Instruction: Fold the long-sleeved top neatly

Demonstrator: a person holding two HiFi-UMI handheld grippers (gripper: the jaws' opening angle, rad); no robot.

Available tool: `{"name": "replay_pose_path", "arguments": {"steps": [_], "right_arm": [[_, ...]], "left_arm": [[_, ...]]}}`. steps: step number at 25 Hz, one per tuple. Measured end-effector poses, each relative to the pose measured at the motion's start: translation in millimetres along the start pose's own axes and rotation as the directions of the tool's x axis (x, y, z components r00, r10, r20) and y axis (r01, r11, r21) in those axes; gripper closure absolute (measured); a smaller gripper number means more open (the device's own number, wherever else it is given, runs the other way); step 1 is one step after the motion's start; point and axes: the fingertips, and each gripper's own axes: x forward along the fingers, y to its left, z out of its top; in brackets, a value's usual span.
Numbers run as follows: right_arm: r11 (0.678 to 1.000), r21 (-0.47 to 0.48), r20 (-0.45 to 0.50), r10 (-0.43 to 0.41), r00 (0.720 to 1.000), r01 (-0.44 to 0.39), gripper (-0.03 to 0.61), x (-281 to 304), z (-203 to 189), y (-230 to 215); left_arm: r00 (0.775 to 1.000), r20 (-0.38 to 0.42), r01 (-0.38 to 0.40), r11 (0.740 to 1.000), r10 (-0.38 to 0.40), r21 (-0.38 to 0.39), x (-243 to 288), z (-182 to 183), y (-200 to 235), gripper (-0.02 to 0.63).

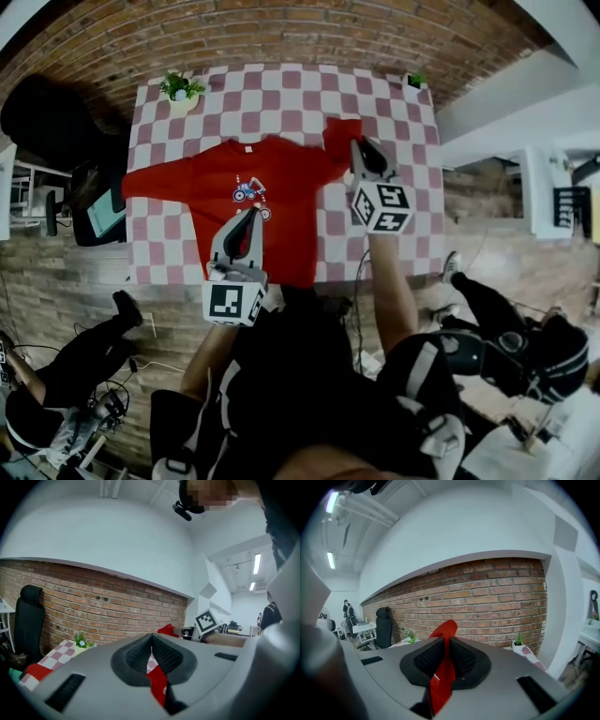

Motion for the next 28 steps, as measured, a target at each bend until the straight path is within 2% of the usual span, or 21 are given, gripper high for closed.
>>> {"name": "replay_pose_path", "arguments": {"steps": [4,7,15,19,28], "right_arm": [[1.0,-0.016,0.004,-0.005,1.0,0.005,0.538,-14,-1,41],[0.999,-0.038,0.004,-0.014,1.0,0.014,0.538,-22,-7,72],[0.988,-0.151,-0.026,-0.036,0.999,0.032,0.538,-37,-51,153],[0.988,-0.152,-0.063,-0.023,0.998,0.013,0.538,-39,-88,192],[0.968,-0.248,-0.187,-0.023,0.982,-0.024,0.537,-27,-189,265]], "left_arm": [[1.0,0.001,0.027,0.999,-0.027,0.028,-23,1,25,0.606],[1.0,0.018,0.026,1.0,-0.025,-0.013,-39,6,42,0.606],[0.999,0.009,0.045,0.999,-0.044,-0.016,-79,-1,74,0.606],[0.999,0.003,0.049,0.999,-0.049,-0.018,-96,-8,86,0.606],[0.998,-0.015,0.062,0.997,-0.063,-0.034,-126,-28,111,0.606]]}}
